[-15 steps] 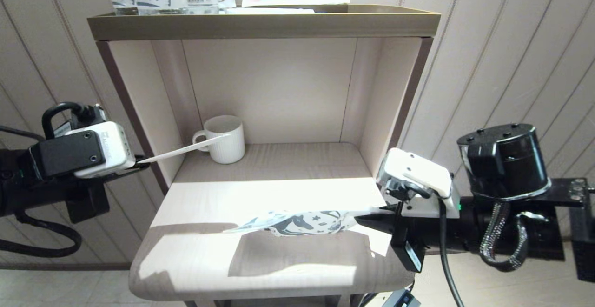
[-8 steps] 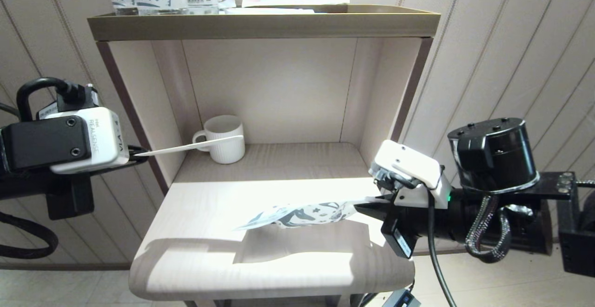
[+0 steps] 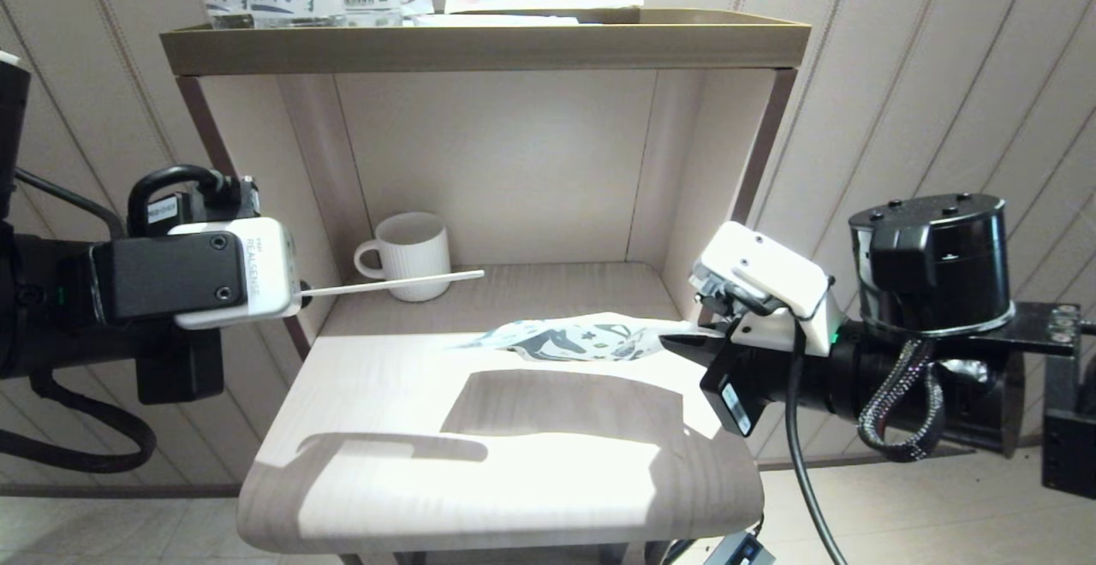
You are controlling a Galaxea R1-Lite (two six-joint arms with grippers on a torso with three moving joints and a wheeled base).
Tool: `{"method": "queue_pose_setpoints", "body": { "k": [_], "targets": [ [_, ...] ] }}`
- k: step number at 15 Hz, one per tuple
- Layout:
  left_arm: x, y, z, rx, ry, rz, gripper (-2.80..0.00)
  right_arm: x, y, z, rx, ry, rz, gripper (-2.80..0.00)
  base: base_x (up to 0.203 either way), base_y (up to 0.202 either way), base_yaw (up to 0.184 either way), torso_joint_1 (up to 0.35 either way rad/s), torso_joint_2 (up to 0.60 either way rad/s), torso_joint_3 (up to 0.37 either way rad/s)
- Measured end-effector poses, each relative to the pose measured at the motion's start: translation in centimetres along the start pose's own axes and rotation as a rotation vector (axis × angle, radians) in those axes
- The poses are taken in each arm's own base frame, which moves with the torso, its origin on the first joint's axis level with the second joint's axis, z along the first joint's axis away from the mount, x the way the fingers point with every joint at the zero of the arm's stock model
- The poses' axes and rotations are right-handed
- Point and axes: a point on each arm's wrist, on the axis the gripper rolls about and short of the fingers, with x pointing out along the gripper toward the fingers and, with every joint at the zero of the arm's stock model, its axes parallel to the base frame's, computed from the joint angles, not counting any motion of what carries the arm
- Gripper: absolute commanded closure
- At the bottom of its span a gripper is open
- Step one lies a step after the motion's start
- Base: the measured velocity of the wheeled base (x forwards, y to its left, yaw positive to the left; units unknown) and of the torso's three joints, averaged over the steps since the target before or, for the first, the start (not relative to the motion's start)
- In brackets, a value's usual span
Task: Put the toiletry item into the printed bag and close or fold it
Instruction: Place the comb into the storage bag
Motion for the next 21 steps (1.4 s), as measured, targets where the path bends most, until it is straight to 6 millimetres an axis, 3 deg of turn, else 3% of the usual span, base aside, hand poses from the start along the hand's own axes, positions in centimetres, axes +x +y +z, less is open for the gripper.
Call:
{"method": "queue_pose_setpoints", "body": {
  "k": [21],
  "targets": [
    [1.0, -0.5, -0.1, -0.027, -0.012, -0.100, 0.00, 0.8, 0.1, 0.1, -0.001, 0.011, 0.010, 0.00, 0.000, 0.000, 0.000, 0.000, 0.00, 0.000]
  ]
}}
